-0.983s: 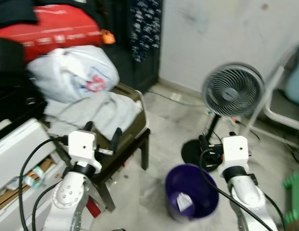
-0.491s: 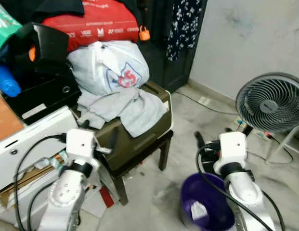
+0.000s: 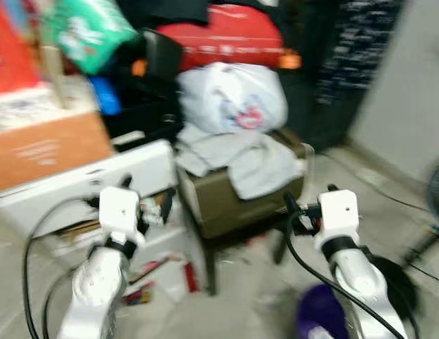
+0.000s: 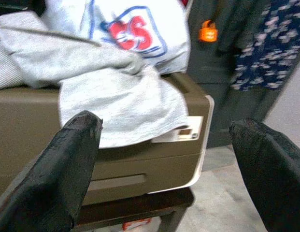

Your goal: Clean up the room

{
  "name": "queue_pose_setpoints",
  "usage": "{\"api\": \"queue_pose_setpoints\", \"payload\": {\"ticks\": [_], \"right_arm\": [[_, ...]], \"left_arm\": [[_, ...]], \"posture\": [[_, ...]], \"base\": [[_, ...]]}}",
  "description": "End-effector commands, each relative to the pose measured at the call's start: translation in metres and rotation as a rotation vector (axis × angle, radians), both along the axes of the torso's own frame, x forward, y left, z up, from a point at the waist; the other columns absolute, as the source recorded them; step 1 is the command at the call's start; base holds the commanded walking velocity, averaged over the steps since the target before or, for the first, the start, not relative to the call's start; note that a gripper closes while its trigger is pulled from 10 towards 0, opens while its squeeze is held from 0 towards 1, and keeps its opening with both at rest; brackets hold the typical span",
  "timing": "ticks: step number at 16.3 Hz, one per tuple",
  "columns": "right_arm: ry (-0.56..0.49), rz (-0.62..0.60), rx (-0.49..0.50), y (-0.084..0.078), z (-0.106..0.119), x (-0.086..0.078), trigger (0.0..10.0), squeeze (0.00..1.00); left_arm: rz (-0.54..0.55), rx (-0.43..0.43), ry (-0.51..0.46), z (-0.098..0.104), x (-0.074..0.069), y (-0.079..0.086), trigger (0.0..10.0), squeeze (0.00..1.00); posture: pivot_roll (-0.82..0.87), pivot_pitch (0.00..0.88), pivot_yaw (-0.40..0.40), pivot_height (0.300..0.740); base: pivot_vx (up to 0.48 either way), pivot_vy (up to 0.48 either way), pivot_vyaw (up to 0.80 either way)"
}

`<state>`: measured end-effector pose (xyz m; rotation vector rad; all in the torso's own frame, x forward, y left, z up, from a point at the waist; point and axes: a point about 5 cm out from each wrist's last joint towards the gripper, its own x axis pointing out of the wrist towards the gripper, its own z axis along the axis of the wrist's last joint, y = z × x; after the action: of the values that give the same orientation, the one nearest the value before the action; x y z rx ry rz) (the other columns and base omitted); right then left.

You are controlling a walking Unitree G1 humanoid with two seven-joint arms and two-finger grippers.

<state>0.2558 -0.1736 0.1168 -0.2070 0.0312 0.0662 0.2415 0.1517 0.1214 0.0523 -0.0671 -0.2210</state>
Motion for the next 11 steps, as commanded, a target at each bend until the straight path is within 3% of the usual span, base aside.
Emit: {"api": "queue_pose_setpoints", "payload": {"ticks": [1,7,11], "right_arm": [[0.012,-0.019,0.005,-0.0049,-0.0025,-0.0005,10.0,0.0],[0.02,-0.025,0.021,-0.0048,-0.0058,0.0008,10.0,0.0],[0.022,-0.034,0.024,-0.0051,-0.0076,0.0006,10.0,0.0]], "left_arm": [[-0.01,0.003,0.002,0.0013,-0.0006,0.0003,10.0,0.0],[-0.025,-0.001,0.009,0.0025,-0.002,0.0012,10.0,0.0],[-0.073,0.022,0.014,0.003,-0.0001,0.0004,10.0,0.0]], "posture": [[-0.11,0.011,0.0,0.74],[-0.1,0.018,0.01,0.74],[-0.1,0.019,0.013,0.74]], "base": [[0.0,0.0,0.8],[0.0,0.0,0.8],[0.0,0.0,0.11]]}}
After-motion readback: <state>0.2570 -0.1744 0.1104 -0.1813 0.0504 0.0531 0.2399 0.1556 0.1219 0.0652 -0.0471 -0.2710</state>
